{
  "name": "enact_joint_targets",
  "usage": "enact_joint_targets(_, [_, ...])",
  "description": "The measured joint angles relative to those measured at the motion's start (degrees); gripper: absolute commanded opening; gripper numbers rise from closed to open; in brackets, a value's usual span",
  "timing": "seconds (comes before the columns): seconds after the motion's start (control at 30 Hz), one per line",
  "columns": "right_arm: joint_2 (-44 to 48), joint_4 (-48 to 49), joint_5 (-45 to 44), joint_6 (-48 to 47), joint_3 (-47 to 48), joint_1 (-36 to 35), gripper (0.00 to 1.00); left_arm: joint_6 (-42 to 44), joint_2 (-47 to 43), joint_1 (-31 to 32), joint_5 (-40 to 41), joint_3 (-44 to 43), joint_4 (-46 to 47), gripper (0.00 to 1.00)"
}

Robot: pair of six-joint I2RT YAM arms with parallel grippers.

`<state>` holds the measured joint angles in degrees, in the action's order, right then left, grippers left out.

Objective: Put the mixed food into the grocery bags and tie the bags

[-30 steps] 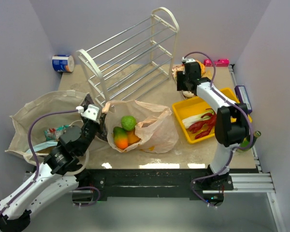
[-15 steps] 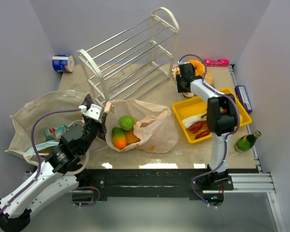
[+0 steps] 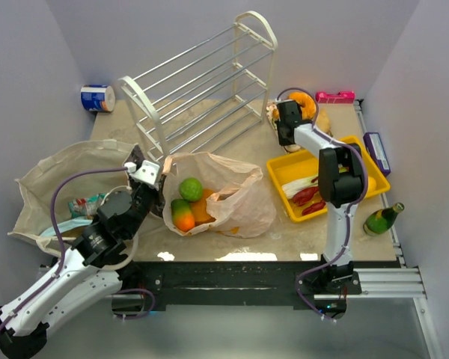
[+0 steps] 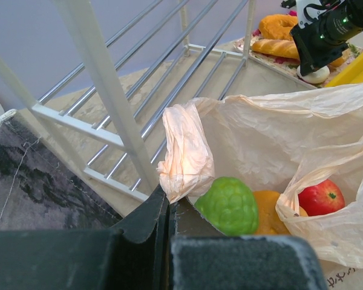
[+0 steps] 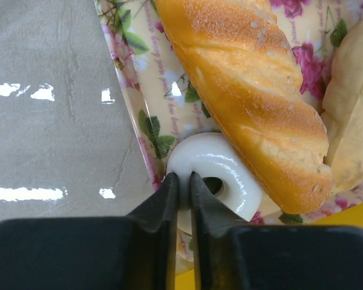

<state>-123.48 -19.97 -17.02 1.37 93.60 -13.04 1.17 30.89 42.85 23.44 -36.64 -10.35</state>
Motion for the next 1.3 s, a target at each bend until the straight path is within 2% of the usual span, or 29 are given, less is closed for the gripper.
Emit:
enact_joint_targets(0.3, [2.62,-0.24,3.08,-0.22,-1.7,0.59,0.0,0.02,-0.13,0.0,0.68,0.0,0.0,0.0])
enact_joint_targets(0.43, [10.86,-2.08,7.72,0.79,-4.07,0.74,0.0,0.02,-0.63,0.0,0.81,0.0,-0.02,0.0])
enact_joint_targets(0.6, [26.47,-1.66,14.67,3.72,-6.4,-0.37,0.0,0.0,-1.2,0.0,0.79,0.0,-0.04,0.0])
enact_joint_targets(0.7, [36.37,0.11,15.76,5.27,-7.82,-6.27,0.0,0.0,-1.68,0.0,0.79,0.0,-0.04,0.0])
enact_joint_targets(0.9, [47.6,6.67,21.92,9.77,-12.96,-29.33,0.0,0.0,-2.25,0.0,0.76,0.0,-0.04,0.0])
enact_joint_targets(1.07, [46.9,10.25,24.87,14.78,-16.52,-40.35,0.0,-0.02,-2.25,0.0,0.76,0.0,-0.04,0.0])
enact_joint_targets(1.3, [38.95,12.76,26.47,20.76,-21.31,-47.89,0.0,-0.02,-2.25,-0.02,0.76,0.0,-0.04,0.0])
